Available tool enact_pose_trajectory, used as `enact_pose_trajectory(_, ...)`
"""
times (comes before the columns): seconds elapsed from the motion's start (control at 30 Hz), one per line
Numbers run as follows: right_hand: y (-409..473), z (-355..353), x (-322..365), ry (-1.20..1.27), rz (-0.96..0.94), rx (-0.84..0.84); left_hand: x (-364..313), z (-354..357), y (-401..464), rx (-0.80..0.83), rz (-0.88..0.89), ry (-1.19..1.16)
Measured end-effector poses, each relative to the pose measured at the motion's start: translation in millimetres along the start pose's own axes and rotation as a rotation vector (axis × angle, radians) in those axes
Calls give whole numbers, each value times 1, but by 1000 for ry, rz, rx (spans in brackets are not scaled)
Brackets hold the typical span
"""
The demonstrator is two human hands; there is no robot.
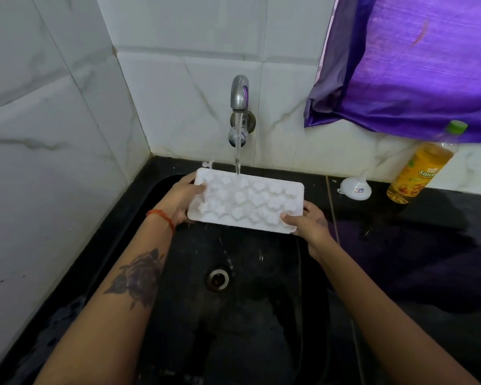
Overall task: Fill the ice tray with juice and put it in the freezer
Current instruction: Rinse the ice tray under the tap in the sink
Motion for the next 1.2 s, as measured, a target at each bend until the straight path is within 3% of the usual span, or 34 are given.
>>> enact_pose_trajectory(0.27,-14,59,48,-364,-297,176,51,-55,0,-246,-268,-20)
enact_pose_trajectory(0.37,-19,72,66,-491,-398,218,75,-55,0,-243,-405,-83)
enact_pose_trajectory(0.57,-8,75,96,-603,-490,215,88,-24,-5,-179,-448,-161)
enact_pose_trajectory(0.7,16,38,94,-482,-422,102,67,10,-13,-123,-343,-210)
enact_pose_trajectory(0.87,42,-14,48,-486,-175,-2,29,39,-14,-75,-52,-187)
enact_pose_trajectory(1.0,41,-19,11,-435,-3,55,10,39,-11,-178,84,-44)
enact_pose_trajectory(1.2,28,24,3,-392,-6,133,1,0,-6,-334,124,-38)
Point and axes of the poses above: each hand's wrist, its own y-axis towards the middle knuckle, its own z-axis out of the palm, x = y × z, the point moved 3 cm from there along y, towards the middle knuckle, and after that the axes turned 8 degrees about -x, right-handed, at the moved point
